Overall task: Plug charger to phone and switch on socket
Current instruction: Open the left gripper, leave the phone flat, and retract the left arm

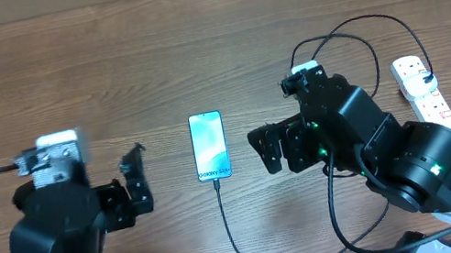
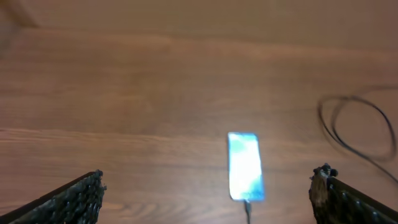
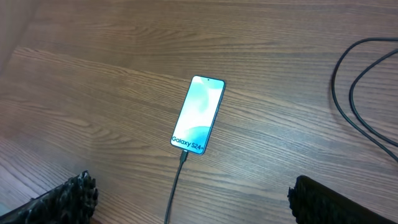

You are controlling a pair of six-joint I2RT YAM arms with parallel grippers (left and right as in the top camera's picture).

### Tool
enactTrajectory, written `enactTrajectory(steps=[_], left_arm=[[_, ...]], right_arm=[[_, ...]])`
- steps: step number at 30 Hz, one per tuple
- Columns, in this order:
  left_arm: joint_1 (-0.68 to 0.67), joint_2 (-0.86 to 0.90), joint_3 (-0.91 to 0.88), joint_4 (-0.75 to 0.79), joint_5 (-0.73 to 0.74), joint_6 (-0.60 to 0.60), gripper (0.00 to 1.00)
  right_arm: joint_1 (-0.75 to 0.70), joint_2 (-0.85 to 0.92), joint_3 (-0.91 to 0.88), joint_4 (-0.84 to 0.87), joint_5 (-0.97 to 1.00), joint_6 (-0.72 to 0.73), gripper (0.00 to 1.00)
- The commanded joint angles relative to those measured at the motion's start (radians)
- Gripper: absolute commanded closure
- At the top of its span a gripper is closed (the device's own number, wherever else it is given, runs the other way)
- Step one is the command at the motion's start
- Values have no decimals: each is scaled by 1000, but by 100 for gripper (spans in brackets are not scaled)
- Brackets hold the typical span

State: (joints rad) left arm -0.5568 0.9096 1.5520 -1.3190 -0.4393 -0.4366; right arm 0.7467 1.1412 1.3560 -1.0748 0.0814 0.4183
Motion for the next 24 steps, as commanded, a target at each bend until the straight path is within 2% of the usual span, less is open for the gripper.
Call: enactTrajectory(steps=[1,6,8,13,17,20,24], left_arm=[[15,10,-92,94,-109,11,1],[88,69,-138,246,-105,90,1],[148,99,-138,282,-58,130,1],[409,167,-137,344,182,183,1],[593,173,-138,343,404,233,0],[645,143,-138,343,496,277,0],[641,61,-138,340,496,280,0]], right_arm=[[-2,29,25,2,-4,0,0],[-2,46,25,-22,-3,4,0],[-2,45,25,-42,16,38,0],[-10,45,25,-141,175,217,0],[-51,45,25,-174,184,289,0],[-104,45,25,-190,184,351,0],[-217,45,25,-237,180,375,0]])
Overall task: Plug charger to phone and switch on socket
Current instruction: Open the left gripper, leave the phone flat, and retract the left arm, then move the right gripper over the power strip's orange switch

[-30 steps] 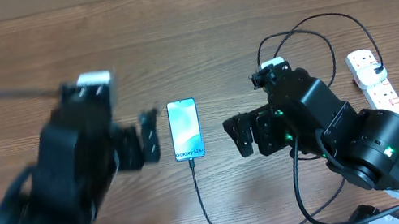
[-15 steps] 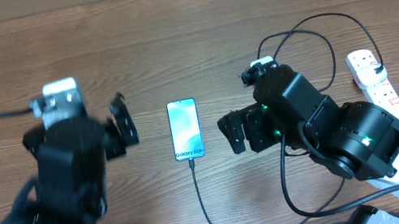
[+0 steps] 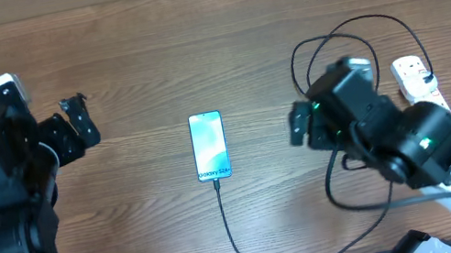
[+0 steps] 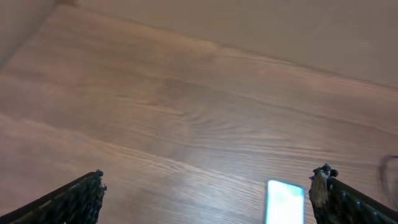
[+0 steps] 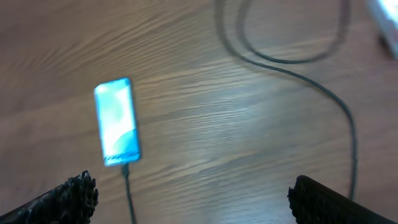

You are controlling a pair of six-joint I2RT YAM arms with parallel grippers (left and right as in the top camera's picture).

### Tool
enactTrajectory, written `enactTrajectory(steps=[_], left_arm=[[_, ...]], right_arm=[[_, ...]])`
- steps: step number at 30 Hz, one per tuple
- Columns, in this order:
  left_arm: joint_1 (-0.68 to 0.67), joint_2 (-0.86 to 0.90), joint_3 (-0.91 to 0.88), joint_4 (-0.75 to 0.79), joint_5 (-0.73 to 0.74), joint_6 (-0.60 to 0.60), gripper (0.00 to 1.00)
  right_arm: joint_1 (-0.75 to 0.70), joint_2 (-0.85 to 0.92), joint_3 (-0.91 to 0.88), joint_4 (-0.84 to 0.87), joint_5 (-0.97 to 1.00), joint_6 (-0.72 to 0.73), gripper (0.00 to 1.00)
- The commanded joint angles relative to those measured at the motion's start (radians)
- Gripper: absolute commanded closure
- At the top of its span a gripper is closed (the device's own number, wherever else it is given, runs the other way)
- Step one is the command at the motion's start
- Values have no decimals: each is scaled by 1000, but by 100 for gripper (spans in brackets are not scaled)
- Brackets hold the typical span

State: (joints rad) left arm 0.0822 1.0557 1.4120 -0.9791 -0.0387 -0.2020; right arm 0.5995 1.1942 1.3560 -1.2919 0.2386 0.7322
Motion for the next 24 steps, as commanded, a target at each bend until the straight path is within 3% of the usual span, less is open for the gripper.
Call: enactTrajectory(steps=[1,9,15,24], left_arm=[[2,-112,2,-6,96,45,0],[2,-378,-16,-134,81,45,0],[3,-554,-32,-204,47,37,1],[3,-626,-38,-339,-57,39,0]], right_arm=[[-102,-8,25,-34,23,61,0],[-378,-10,26,-149,23,45,0],[-455,-15,26,-210,24,19,0],[-643,-16,26,-243,23,23,0]])
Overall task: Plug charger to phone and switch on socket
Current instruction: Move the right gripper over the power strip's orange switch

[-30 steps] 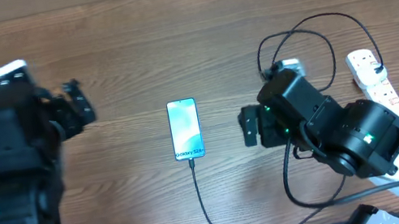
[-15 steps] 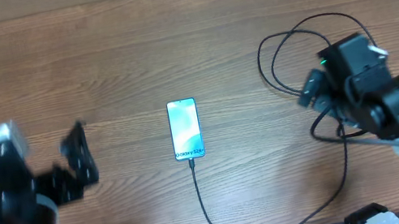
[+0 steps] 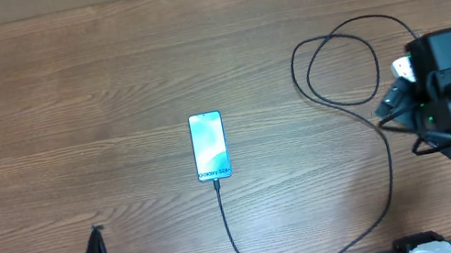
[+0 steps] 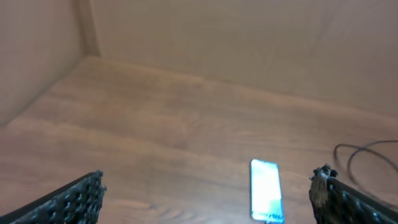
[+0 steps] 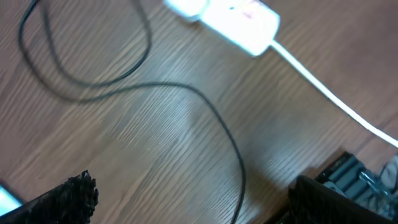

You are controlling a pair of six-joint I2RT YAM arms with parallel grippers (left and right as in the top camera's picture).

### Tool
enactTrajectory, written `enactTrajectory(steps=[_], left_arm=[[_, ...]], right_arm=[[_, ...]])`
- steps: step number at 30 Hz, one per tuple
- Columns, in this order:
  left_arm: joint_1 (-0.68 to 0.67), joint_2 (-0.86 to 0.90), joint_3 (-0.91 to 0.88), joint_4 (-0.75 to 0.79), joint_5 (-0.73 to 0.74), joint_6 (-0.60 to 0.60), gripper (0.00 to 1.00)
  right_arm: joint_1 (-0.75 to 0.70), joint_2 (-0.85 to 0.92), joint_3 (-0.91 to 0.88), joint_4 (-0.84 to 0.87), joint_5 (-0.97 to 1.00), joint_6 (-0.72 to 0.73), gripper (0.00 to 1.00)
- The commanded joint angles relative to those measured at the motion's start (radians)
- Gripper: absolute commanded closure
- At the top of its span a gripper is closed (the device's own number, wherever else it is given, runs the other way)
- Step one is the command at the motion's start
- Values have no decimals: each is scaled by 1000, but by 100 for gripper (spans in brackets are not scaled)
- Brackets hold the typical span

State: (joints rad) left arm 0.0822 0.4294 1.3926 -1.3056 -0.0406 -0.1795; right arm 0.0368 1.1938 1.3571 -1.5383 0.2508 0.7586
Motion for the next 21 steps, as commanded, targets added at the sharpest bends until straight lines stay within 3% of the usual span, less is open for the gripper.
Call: enactTrajectory(steps=[1,4,11,13,21], left_arm=[[3,0,-22,-27,-74,16,1],[3,0,-31,-46,-82,16,0],[3,0,-31,-51,-82,16,1],[3,0,-31,-61,-82,16,0],[2,0,-31,-110,-82,16,0]], right_arm=[[-126,-14,25,9,11,-10,10],[-247,0,25,47,10,-84,44],[-402,106,24,147,10,-83,92],[-422,174,24,185,9,-84,96],[-473,425,26,251,-130,-203,96]])
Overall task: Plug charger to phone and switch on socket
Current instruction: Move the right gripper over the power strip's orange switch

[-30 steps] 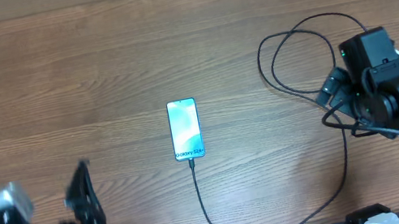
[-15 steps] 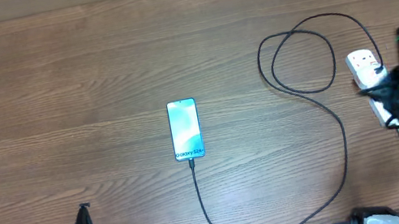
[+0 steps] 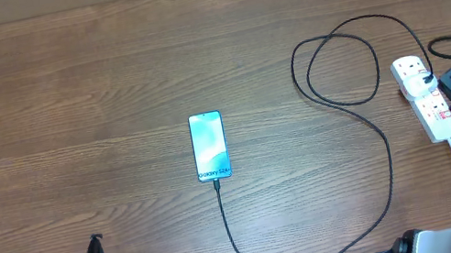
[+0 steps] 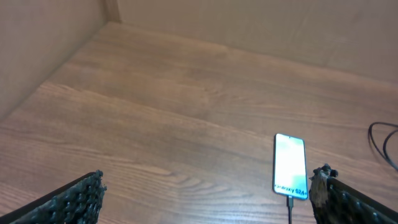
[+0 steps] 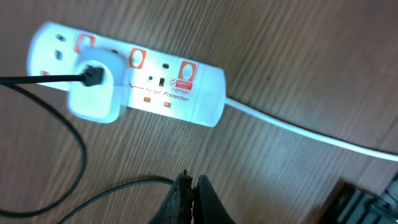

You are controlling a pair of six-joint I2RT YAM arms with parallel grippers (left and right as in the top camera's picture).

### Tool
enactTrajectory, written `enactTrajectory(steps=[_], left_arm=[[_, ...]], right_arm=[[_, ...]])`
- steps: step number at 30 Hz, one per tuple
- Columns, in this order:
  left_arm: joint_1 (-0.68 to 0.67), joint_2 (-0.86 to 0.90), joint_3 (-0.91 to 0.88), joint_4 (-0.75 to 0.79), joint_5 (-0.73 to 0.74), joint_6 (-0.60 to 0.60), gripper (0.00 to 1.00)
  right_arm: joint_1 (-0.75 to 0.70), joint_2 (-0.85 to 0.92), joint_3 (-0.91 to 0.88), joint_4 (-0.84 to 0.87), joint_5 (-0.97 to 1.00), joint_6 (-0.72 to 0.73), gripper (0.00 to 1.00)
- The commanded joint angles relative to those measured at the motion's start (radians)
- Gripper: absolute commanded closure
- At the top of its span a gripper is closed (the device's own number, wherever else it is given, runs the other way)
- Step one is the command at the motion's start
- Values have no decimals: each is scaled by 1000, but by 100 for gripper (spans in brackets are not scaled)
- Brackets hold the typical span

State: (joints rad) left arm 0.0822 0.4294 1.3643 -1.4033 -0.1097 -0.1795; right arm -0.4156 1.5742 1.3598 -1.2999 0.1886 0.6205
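The phone (image 3: 209, 146) lies screen-up and lit at mid-table, with the black charger cable (image 3: 389, 163) in its near end. The cable loops right to a white charger plug (image 5: 93, 93) seated in the white power strip (image 3: 425, 97). On the strip (image 5: 202, 93) are red switches (image 5: 186, 71); I cannot tell how they are set. My right gripper (image 5: 191, 182) is shut on nothing, just beside the strip, over the cable. My left gripper (image 4: 210, 177) is open and low at the front left, with the phone (image 4: 290, 172) near its right finger.
The strip's white cord runs to the front edge at the right. A cardboard wall (image 4: 50, 37) borders the table's left and back. The cable loop (image 3: 336, 65) lies between phone and strip.
My right gripper was open with the strip far ahead; now it is shut and close beside the strip, the arm further right. The left arm barely moved.
Both open grippers first flanked the lit phone, its cable plugged in. Then the left arm was at the back left and the right one near the cable loop. After that the left arm was at the front left edge, the right by the strip, now shut.
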Motion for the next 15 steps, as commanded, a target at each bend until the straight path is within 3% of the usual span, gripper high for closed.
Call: enactTrajectory(steps=[1,8,15], left_arm=[[2,0,-3,-20,-13,16,0],[2,0,-3,-67,-13,16,0],[2,0,-3,-67,-13,16,0]], right_arm=[[-28,68,24,21,-80,-76,96],[-87,158,28,93,-194,-175,96],[-127,243,90,100,-231,-182,96]])
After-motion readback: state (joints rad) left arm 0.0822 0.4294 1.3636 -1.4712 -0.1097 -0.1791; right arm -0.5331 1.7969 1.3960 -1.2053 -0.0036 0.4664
